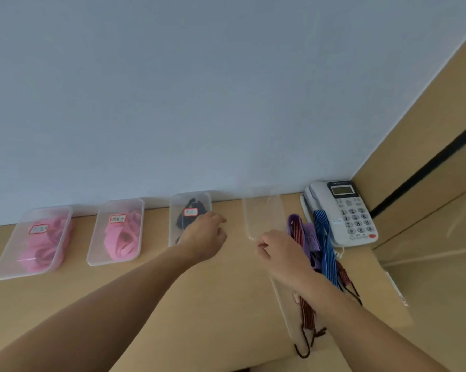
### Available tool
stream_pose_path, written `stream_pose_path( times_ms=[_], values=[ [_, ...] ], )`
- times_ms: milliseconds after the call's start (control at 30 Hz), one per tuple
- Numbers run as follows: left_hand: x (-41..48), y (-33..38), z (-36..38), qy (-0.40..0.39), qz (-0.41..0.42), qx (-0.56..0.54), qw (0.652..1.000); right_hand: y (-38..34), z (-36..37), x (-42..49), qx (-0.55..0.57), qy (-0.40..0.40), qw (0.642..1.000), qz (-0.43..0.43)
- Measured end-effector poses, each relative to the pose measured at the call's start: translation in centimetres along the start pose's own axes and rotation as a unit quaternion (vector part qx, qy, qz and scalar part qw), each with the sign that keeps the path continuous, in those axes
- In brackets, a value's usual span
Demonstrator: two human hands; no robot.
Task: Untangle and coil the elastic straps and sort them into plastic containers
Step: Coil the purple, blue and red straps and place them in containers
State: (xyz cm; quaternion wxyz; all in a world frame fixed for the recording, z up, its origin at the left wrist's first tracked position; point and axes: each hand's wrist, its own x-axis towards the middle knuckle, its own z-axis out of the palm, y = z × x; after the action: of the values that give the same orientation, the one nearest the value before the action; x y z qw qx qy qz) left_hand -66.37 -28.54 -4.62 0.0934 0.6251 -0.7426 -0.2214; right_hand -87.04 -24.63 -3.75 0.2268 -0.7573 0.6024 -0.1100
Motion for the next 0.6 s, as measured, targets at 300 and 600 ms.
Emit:
stream_pose_path(
  times_ms=[300,600],
  values=[
    [-2.6,6.8,1.7,-0.113,0.036,-0.106,0.987,4.8,-3.5,-5.0,-0.233,-0.026,0.968,-0.085],
    [-3.5,10.4,2.2,-0.11,-0.01,-0.116,0.987,7.2,-2.4,-4.1,-0.296,-0.06,0.938,-0.171]
  ],
)
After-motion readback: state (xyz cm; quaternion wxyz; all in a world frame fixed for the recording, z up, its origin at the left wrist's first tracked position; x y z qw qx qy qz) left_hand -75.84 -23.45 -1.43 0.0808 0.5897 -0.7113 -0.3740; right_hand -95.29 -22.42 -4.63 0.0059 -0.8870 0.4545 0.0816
